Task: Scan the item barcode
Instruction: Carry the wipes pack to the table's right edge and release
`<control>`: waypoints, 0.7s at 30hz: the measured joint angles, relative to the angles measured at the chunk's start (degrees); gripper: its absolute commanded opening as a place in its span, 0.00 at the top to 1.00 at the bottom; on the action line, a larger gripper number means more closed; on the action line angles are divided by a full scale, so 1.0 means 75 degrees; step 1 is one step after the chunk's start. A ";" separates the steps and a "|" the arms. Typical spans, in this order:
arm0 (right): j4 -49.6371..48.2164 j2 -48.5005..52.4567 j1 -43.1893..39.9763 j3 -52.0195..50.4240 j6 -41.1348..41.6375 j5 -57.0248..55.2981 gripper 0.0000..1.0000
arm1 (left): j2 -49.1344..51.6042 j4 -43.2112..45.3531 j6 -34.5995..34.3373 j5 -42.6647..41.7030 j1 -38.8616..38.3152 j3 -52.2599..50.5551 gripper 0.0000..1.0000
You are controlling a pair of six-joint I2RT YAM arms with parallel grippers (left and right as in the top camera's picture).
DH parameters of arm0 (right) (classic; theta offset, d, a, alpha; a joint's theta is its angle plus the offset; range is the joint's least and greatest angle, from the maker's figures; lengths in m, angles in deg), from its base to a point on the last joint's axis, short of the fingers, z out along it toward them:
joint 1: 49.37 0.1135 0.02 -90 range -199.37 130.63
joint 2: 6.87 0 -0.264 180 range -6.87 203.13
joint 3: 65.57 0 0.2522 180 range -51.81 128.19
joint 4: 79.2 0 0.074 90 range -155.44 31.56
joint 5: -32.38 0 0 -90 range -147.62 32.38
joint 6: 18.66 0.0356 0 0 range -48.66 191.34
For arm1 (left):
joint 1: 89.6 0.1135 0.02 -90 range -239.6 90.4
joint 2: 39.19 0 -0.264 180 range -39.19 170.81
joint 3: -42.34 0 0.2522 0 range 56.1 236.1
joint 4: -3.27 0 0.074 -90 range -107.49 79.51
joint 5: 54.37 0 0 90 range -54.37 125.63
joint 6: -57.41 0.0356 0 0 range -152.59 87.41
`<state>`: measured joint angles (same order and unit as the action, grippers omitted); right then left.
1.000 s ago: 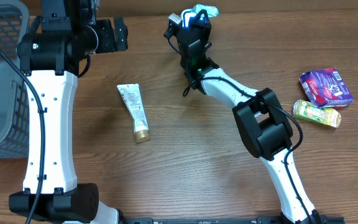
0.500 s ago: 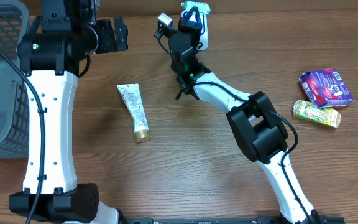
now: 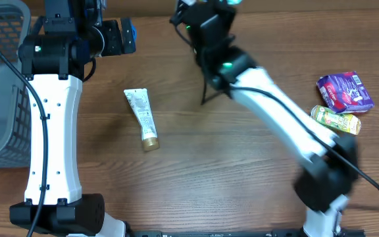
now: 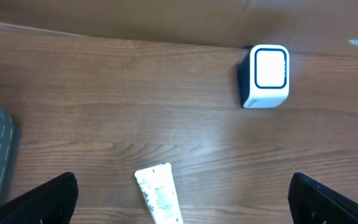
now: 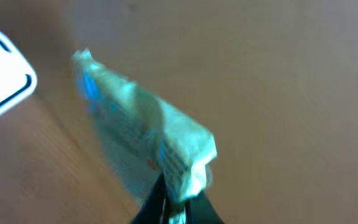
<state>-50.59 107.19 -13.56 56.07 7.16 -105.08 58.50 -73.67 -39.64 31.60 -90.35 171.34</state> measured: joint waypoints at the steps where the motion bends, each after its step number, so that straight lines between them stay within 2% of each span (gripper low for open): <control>1: 0.0338 -0.0420 0.0003 0.0006 0.0501 0.0201 0.96 | 0.0000 -0.0015 0.0000 0.0000 0.0000 0.0000 0.00; 6: 0.2541 -0.2550 -0.0044 0.0052 0.3675 0.0764 0.96 | -0.0003 -0.0003 0.0000 -0.0003 0.0000 0.0000 0.00; 7: 0.3203 -0.3042 -0.0114 0.0079 0.4639 0.0901 0.96 | 0.0000 -0.0006 0.0000 -0.0006 0.0000 0.0000 0.00; 11: 0.5534 -0.4147 -0.0781 0.0140 0.7420 0.1708 0.96 | 0.0000 0.0000 0.0000 -0.0006 0.0000 0.0000 0.00; 14: 0.7207 -0.4546 -0.2011 0.0146 0.9760 0.2509 0.96 | 0.0000 -0.0006 0.0000 -0.0003 0.0000 0.0000 0.00; 16: 0.7938 -0.4552 -0.2897 0.0122 1.0934 0.3107 0.96 | 0.0000 -0.0003 0.0000 -0.0006 0.0000 0.0000 0.00; 18: 0.8239 -0.4543 -0.3812 -0.0117 1.1669 0.3605 0.96 | 0.0000 -0.0006 -0.0003 -0.0003 0.0000 0.0000 0.01; 21: 0.8029 -0.4497 -0.4919 -0.0787 1.2362 0.4185 0.96 | 0.0000 -0.0009 0.0000 -0.0003 0.0000 0.0000 0.00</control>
<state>9.63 73.46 -50.46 50.17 99.87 -73.70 58.50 -73.74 -39.64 31.58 -90.35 171.34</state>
